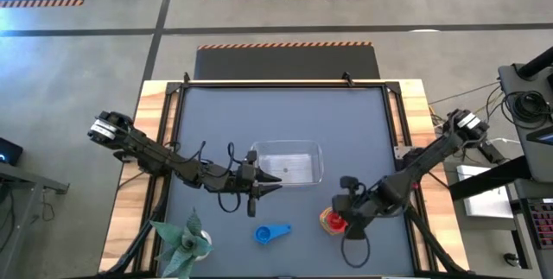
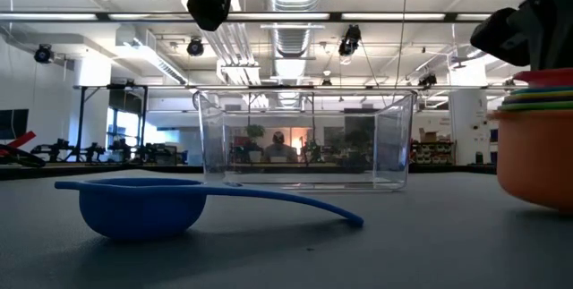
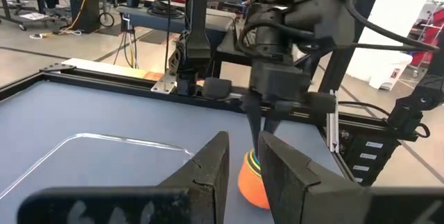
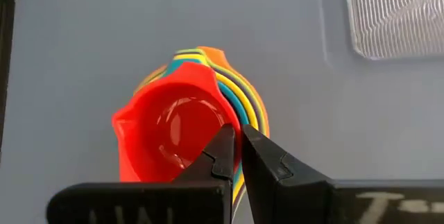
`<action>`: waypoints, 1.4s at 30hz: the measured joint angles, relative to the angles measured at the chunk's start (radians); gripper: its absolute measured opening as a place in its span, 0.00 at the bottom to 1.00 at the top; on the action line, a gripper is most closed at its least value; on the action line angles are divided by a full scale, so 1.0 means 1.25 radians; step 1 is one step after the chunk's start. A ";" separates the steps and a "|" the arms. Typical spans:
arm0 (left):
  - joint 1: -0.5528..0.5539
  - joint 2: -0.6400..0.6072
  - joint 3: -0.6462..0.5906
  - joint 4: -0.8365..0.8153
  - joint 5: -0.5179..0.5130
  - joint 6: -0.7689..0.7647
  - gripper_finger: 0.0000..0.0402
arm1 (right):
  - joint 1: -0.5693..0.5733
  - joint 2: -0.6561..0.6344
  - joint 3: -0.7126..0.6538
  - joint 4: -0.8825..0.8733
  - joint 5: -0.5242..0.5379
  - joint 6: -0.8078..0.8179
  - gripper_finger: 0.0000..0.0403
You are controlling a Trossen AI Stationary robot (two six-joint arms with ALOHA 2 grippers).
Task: Nest measuring cups in basket
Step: Stack the red measuring cup on top of the light blue measuring cup
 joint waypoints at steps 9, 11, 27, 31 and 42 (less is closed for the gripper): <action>0.000 0.000 0.000 -0.023 0.000 -0.022 0.15 | -0.001 0.070 0.090 -0.067 -0.003 -0.068 0.02; -0.001 0.003 0.000 -0.024 0.000 -0.029 0.15 | -0.001 0.069 0.105 -0.086 -0.007 -0.070 0.02; -0.002 0.018 0.003 -0.030 0.021 -0.062 0.15 | 0.001 0.003 0.089 -0.123 -0.001 -0.033 0.27; -0.006 0.018 0.004 -0.038 0.021 -0.085 0.15 | 0.019 -0.006 0.067 -0.136 0.001 -0.017 0.33; -0.017 0.018 0.004 -0.057 0.012 -0.105 0.15 | 0.190 0.010 0.067 0.096 -0.010 0.010 0.29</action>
